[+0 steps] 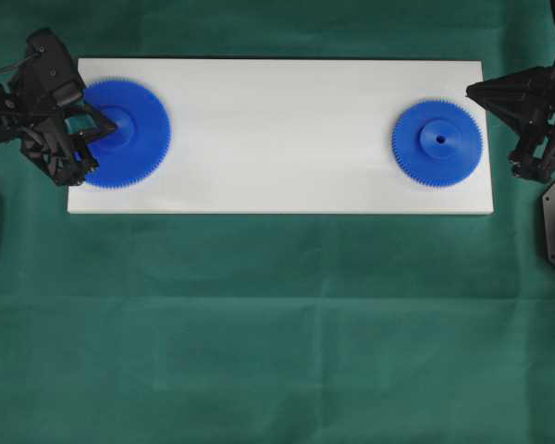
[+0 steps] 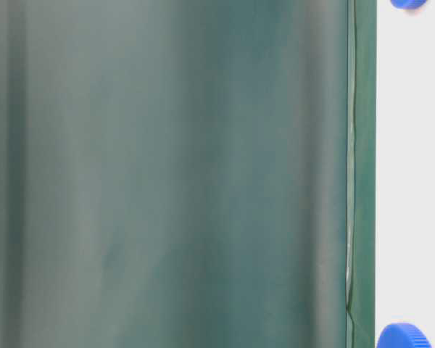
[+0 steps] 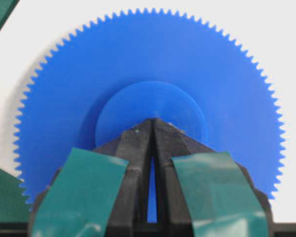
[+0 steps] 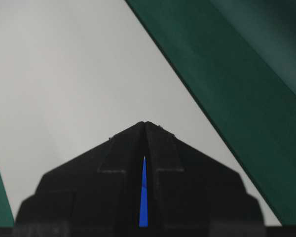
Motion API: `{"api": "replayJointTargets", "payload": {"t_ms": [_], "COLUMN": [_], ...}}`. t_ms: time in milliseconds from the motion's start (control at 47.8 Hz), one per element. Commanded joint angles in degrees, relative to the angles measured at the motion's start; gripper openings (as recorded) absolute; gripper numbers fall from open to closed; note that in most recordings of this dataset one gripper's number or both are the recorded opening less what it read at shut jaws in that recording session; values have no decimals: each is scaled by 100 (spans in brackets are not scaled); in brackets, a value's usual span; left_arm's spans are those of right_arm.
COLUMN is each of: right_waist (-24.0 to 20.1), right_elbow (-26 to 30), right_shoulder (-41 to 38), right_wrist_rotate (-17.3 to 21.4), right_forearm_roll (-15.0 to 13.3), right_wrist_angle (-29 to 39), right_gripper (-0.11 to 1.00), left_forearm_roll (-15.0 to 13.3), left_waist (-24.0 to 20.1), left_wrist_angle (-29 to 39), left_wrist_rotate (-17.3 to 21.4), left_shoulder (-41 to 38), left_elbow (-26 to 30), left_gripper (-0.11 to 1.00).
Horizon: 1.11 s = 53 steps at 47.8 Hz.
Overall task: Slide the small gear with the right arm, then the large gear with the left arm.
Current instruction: 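Slide the large gear right with the left gripper toward the small gear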
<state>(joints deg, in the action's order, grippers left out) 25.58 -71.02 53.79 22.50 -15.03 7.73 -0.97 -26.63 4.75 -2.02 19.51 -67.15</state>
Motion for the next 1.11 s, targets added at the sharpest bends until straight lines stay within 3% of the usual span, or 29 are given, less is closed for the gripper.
{"api": "replayJointTargets", "payload": {"t_ms": [0,209,439,607,795,1088], "right_waist": [-9,-9,-9,-18,-26,-44], "right_elbow": [62,62,53,35,9,-9], "right_shoulder": [-9,-18,-44,-44,-9,88], "right_wrist_rotate": [0,0,0,0,0,-9], "right_forearm_roll": [-9,-9,-9,-9,-9,-9], "right_wrist_angle": [-26,-44,-53,-53,-53,-53], "right_gripper": [51,51,51,51,51,51], "left_forearm_roll": [-9,-9,-9,-9,-9,-9], "left_waist": [0,79,475,650,817,1081], "left_wrist_angle": [0,-132,-176,-176,-114,510], "left_wrist_rotate": [0,-9,9,26,44,44], "left_shoulder": [-88,-404,-1213,-1951,-3103,-4157], "left_elbow": [35,220,1125,2048,3498,5414], "left_gripper": [0,0,0,0,0,0]}}
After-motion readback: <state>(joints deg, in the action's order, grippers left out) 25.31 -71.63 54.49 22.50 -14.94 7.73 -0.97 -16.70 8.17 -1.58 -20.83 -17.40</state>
